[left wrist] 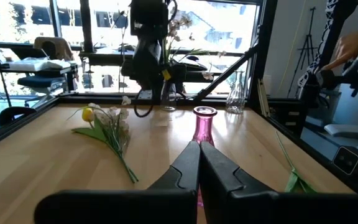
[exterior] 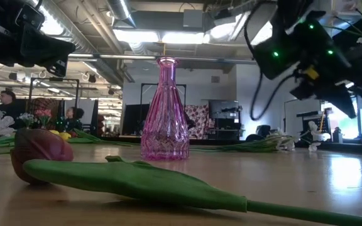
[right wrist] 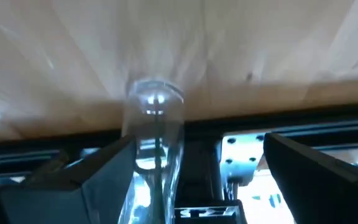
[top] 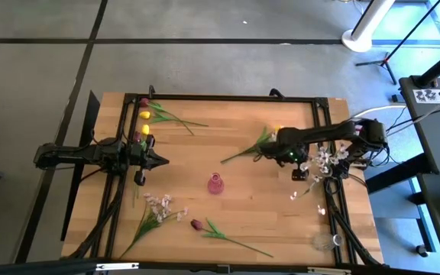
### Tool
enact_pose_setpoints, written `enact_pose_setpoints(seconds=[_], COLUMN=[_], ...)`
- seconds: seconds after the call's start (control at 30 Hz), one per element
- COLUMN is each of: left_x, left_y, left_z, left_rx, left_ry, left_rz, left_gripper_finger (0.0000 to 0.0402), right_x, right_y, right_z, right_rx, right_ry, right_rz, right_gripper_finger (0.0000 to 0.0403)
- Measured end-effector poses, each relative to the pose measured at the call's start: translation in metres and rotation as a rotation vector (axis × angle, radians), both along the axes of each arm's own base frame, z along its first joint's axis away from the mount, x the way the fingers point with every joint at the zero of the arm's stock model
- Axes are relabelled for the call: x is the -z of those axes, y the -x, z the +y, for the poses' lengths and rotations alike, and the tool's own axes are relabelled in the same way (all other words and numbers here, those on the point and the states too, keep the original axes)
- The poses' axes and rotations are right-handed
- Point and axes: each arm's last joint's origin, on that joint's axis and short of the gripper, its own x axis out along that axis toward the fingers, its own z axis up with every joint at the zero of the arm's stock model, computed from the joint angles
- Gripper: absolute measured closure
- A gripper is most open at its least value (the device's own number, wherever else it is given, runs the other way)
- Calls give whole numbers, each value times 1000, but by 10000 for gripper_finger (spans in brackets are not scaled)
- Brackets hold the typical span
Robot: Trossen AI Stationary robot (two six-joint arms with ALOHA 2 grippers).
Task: Sort flowers into vase by color
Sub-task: Adjust the top transparent vase on the table
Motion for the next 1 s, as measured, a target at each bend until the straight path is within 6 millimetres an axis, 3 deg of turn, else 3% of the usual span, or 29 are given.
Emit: enact_pose_setpoints(seconds=[0.43,0.67,1.0], left_x=[0,0,0], left_y=[0,0,0], left_z=[0,0,0], left_rx=[0,0,0], left_ry=[0,0,0], left_rz=[0,0,0], left_gripper_finger=[401,401,401], right_x=[29,25,3], right_y=[29,25,0], right_z=[4,4,8], right_rx=[35,53,162], right_ry=[-29,-44,-144], right_rz=[144,120,-8], right_gripper_finger=[63,63,63])
